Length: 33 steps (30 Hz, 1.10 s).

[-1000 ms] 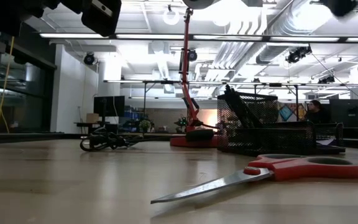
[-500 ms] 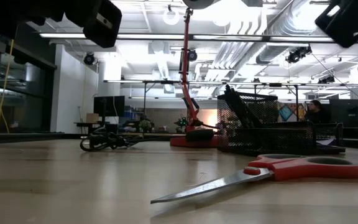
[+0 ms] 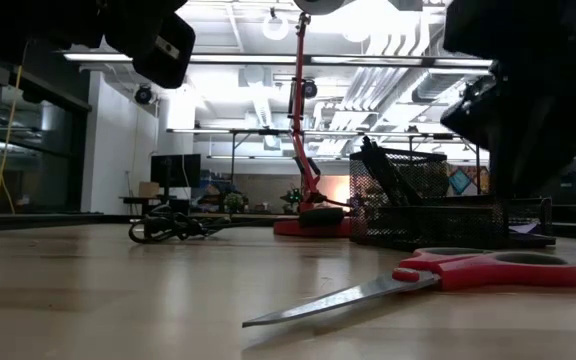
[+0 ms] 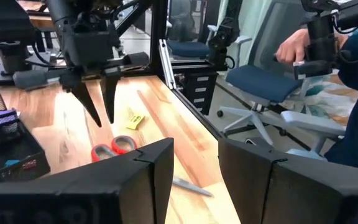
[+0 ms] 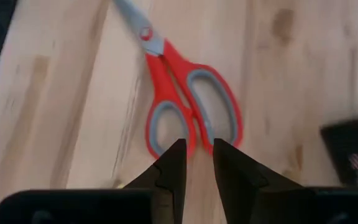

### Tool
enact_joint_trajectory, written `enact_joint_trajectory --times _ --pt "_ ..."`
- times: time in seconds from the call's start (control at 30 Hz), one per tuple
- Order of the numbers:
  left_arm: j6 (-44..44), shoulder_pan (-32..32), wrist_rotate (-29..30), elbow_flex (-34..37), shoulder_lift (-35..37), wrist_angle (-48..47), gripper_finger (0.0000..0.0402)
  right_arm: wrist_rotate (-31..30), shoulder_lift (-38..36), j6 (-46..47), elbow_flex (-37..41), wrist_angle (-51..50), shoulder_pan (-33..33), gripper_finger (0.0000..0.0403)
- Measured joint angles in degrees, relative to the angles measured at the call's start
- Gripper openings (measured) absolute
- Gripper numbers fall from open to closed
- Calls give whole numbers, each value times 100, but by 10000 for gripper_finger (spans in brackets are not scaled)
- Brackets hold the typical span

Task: Pick and place office supplies into organizer
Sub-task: Put the scissors into the desk organizer

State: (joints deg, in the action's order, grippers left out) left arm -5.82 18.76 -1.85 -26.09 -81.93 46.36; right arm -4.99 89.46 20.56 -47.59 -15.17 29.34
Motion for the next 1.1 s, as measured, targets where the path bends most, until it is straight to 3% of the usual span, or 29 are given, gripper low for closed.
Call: enact_joint_trajectory --times 0.27,0.57,1.1 --pt "1 0 0 0 0 -31 115 223 401 -1029 -138 286 -87 76" --pt "-1 0 -2 0 0 -34 115 -443 1210 -1408 -1064 -601 -82 127" --pt "-3 0 -1 0 0 -110 115 -240 1352 -910 -1283 -820 5 128"
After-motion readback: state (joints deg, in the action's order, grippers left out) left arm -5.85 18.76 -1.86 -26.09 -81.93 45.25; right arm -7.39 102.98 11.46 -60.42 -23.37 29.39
